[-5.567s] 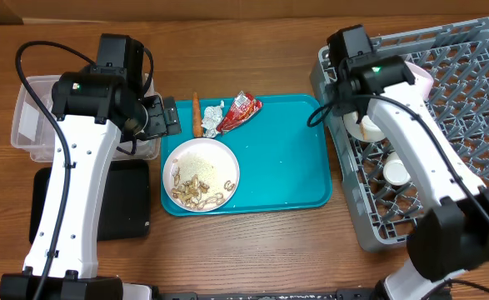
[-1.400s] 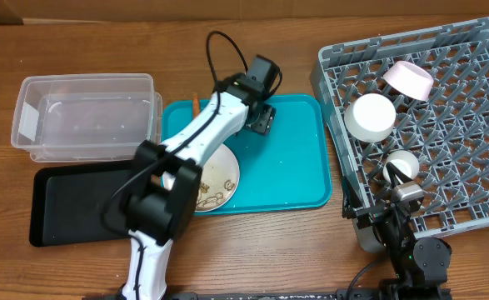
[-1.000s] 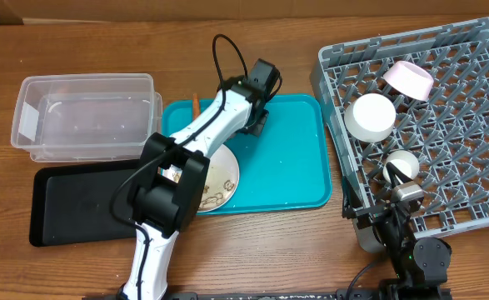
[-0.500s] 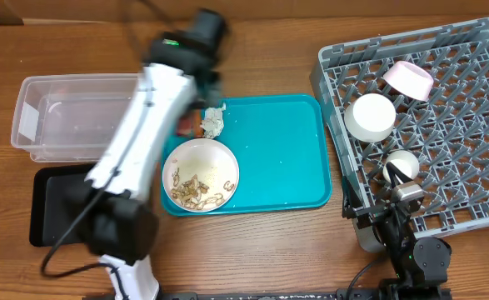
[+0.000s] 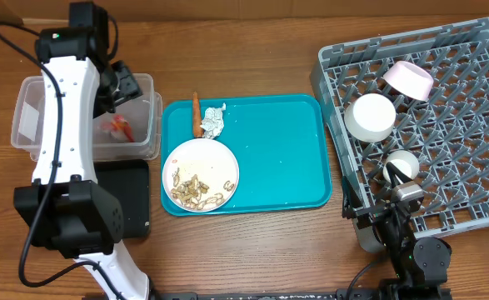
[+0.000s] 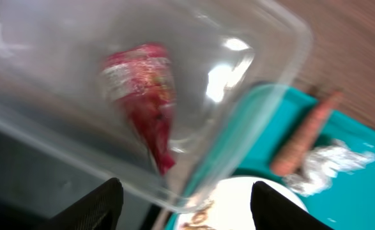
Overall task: Sort waste into correct bins and load items into the dishwasher
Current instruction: 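Grasp the red wrapper with the left gripper and drop it in the clear bin, then grasp the crumpled white foil with the left gripper, drop it in the clear bin, then grasp the carrot with the left gripper and set it on the black tray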
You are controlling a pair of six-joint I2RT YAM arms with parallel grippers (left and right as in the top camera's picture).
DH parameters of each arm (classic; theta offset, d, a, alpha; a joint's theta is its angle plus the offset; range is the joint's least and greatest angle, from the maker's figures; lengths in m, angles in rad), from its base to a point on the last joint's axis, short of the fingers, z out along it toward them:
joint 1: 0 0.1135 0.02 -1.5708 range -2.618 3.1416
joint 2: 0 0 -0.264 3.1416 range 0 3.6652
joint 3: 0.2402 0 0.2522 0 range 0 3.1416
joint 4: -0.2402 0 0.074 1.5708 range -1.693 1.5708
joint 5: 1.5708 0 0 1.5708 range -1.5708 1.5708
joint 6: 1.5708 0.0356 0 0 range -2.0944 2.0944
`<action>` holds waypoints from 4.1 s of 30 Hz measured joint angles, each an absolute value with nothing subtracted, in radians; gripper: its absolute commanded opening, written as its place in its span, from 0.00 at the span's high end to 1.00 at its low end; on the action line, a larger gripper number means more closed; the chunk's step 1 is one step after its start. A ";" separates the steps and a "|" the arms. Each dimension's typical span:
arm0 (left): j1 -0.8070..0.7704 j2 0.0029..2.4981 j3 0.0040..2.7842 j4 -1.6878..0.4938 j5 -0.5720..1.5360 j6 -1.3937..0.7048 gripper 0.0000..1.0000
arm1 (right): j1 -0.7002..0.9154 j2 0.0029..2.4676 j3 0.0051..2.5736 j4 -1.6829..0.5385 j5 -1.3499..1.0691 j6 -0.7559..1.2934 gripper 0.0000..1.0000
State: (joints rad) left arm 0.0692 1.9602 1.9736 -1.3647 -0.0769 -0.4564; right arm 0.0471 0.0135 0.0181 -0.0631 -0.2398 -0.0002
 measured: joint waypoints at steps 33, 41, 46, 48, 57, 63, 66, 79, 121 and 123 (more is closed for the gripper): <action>-0.351 2.279 1.951 -1.206 -0.125 -0.208 0.96 | 0.047 0.014 0.018 -0.064 -0.239 0.000 0.00; -0.253 2.278 2.326 -1.595 -0.115 -0.282 0.96 | 0.047 0.014 0.018 -0.064 -0.240 0.000 0.00; -0.071 2.278 2.394 -1.664 -0.116 -0.316 0.96 | 0.047 0.014 0.018 -0.064 -0.240 0.001 0.00; 0.011 2.278 2.394 -1.684 -0.116 -0.323 0.95 | 0.047 0.014 0.018 -0.063 -0.240 0.000 0.00; 0.157 2.278 2.394 -1.679 -0.028 -0.288 0.28 | 0.047 0.014 0.018 -0.063 -0.240 0.000 0.00; -0.009 2.278 2.385 -1.612 -0.034 -0.277 0.01 | 0.047 0.014 0.018 -0.064 -0.239 0.000 0.00; -0.095 2.278 2.331 -1.538 -0.038 -0.283 0.03 | 0.047 0.014 0.018 -0.064 -0.240 0.000 0.00; -0.184 2.278 1.901 -1.148 -0.019 -0.348 0.35 | 0.047 0.014 0.018 -0.064 -0.240 0.000 0.00; -0.139 1.991 1.992 -1.373 0.057 -0.369 0.94 | 0.047 0.014 0.018 -0.064 -0.240 0.000 0.00; -0.121 1.892 2.006 -1.463 0.007 -0.414 0.94 | 0.047 0.014 0.018 -0.064 -0.240 0.000 0.00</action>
State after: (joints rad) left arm -0.1215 1.8919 2.0056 -1.4631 0.0074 -0.4145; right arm 0.0471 0.0139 0.0181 -0.0635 -0.2398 -0.0002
